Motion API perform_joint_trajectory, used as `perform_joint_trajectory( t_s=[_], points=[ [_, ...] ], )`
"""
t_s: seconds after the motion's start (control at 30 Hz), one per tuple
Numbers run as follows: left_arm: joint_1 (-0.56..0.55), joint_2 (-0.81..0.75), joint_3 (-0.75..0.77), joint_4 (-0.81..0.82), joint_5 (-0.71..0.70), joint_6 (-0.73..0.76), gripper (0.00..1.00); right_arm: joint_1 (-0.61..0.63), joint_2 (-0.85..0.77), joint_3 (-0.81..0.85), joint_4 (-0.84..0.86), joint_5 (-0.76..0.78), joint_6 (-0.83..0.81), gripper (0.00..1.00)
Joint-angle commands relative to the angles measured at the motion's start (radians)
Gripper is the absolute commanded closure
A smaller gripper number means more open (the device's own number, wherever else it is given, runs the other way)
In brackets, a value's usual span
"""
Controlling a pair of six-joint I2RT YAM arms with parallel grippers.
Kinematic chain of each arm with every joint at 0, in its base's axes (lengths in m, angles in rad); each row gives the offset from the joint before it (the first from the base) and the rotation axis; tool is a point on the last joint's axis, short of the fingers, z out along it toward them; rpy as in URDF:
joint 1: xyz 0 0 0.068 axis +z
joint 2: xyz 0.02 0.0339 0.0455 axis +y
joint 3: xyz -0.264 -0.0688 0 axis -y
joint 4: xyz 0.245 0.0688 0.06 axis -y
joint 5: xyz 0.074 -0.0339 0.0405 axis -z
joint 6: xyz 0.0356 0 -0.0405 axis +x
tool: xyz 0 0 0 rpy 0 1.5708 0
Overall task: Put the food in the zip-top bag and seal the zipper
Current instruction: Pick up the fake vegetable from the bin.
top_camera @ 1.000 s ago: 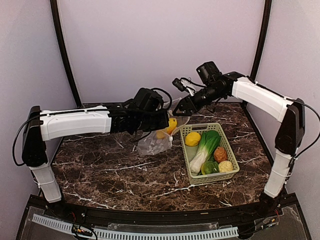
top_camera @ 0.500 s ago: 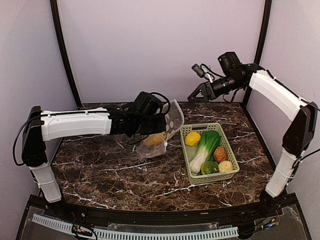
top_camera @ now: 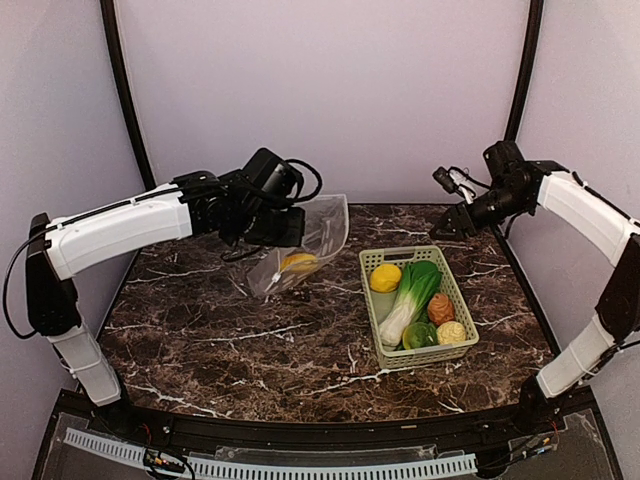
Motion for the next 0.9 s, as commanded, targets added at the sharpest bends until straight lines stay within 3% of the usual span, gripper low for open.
perform_joint_trajectory(
  t_s=[0.0,0.23,0.87],
  points=[
    [0.0,0.039,-0.038,-0.025,0.135,-0.021,0.99,-0.005,-0.024,-0.088,-0.012,0.083,-0.065,0.47],
    [0.0,0.074,-0.066,0.118,0.211,-0.052,0.99,-0.005,0.028,-0.137,-0.028,0.106,-0.053,0.44],
    [0.001,0.055,-0.103,0.167,0.197,-0.048,0.99,0.012,0.234,-0.098,-0.085,0.15,-0.009,0.31]
  ],
)
